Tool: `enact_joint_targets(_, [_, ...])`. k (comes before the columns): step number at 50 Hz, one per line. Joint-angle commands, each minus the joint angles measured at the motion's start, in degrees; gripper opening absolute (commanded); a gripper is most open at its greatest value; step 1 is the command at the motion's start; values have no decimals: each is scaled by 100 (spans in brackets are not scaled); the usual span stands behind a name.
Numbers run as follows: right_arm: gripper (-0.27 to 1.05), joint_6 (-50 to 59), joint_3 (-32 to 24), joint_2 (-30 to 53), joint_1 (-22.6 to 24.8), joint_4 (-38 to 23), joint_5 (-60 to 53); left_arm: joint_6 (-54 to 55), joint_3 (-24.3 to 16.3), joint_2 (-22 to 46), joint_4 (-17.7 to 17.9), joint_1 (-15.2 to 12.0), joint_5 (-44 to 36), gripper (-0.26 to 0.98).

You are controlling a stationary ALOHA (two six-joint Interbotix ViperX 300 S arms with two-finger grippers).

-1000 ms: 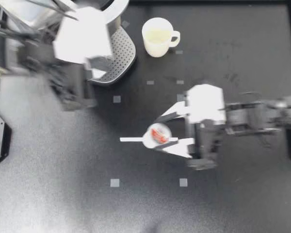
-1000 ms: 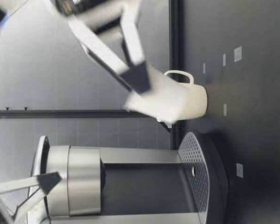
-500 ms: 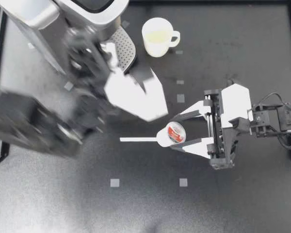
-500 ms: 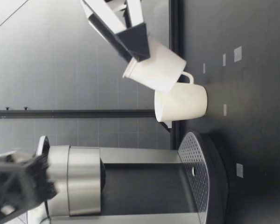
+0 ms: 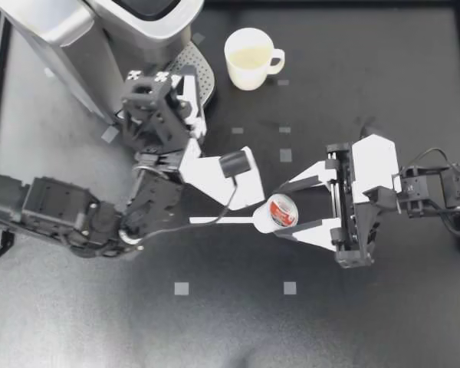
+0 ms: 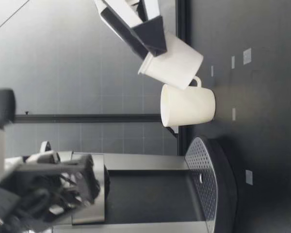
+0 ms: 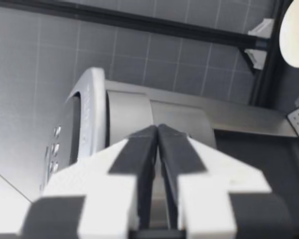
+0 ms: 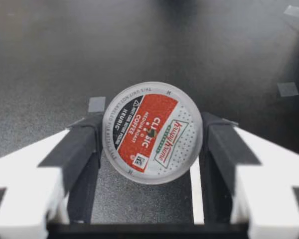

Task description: Place the coffee capsule inside the capsule container, then place the cup onto the center of the cup tray.

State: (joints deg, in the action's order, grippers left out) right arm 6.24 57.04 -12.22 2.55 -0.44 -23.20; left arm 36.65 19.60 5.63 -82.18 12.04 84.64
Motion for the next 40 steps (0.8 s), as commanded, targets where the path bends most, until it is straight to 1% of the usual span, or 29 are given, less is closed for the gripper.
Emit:
enact_joint_targets(1, [54,0,-70,-105,26,9,-62,88,123,-246,-237,0,-9,15])
enact_joint_targets(5, [54,0,-79,-97,26,9,-70,185,299,-299,-422,-26,0,15])
enact_joint_targets(7, [54,9,-97,-97,26,9,-79,220,343,-325,-457,-70,9,15])
enact_joint_targets(21, [54,105,-141,-79,26,18,-79,246,650,-457,-563,-308,-9,15])
enact_joint_targets(32, [54,132,-149,-79,26,9,-79,246,668,-545,-826,-439,-9,15])
enact_joint_targets(40, [54,132,-158,-79,26,9,-79,246,668,-615,-940,-510,9,15])
